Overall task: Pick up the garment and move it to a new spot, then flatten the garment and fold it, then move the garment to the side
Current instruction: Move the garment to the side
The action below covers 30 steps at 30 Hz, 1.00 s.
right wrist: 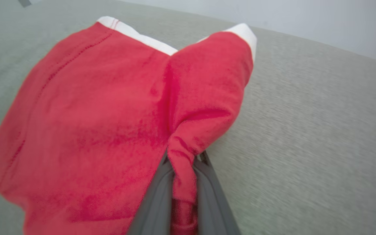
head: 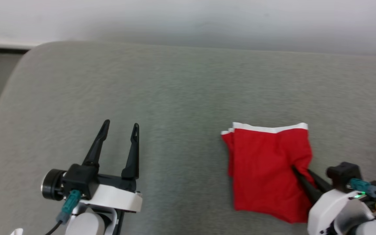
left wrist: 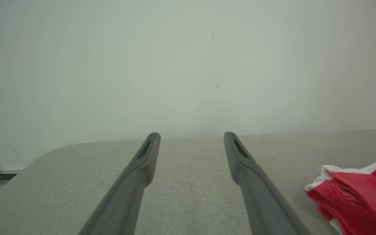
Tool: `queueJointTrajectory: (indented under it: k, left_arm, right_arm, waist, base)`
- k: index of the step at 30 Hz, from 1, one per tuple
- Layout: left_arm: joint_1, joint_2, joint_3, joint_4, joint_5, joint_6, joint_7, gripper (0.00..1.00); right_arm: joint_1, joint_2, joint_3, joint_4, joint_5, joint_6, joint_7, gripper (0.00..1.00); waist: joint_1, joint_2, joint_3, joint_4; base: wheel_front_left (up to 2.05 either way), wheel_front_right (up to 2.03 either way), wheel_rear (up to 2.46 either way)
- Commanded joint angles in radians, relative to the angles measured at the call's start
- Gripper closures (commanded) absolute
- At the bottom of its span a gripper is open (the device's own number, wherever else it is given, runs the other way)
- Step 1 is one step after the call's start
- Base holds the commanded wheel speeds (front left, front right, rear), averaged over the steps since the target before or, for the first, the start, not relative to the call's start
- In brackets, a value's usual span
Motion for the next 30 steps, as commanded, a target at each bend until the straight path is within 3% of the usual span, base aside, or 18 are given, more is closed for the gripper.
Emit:
queueJointTrajectory:
  k: [1, 8, 19, 25, 30]
  left_arm:
    - [0.008, 0.008, 0.002, -0.004, 0.011, -0.006, -0.001, 0.0]
    - [-0.027, 0.002, -0.018, 0.005, 0.022, -0.029, -0.001, 0.0]
    - [-0.1, 0.009, -0.045, 0.001, 0.047, -0.046, -0.001, 0.0]
    - [-0.147, 0.007, -0.06, -0.006, 0.058, -0.052, 0.0, 0.0]
    - [-0.19, 0.007, -0.071, -0.009, 0.067, -0.06, 0.001, 0.0]
  right_arm:
    - [0.02, -0.029, -0.018, -0.022, -0.008, -0.003, 0.007, 1.0]
    - [0.018, -0.12, -0.045, -0.06, -0.003, -0.003, 0.038, 1.0]
    - [-0.071, -0.298, -0.157, -0.077, -0.028, -0.003, 0.039, 1.0]
    - [-0.138, -0.423, -0.254, 0.028, -0.032, -0.003, 0.043, 1.0]
    - [-0.22, -0.434, -0.303, 0.19, -0.045, -0.003, -0.021, 1.0]
  waist:
    - [-0.0001, 0.0, -0.012, -0.133]
    - [-0.0001, 0.0, 0.009, -0.252]
    - [-0.0001, 0.0, 0.105, -0.3]
    - [-0.0001, 0.0, 0.162, -0.294]
    - [-0.0001, 0.0, 0.212, -0.282]
  base:
    - [0.0, 0.0, 0.0]
    - [0.0, 0.0, 0.0]
    - [0.0, 0.0, 0.0]
    - [0.0, 0.0, 0.0]
    - [0.0, 0.0, 0.0]
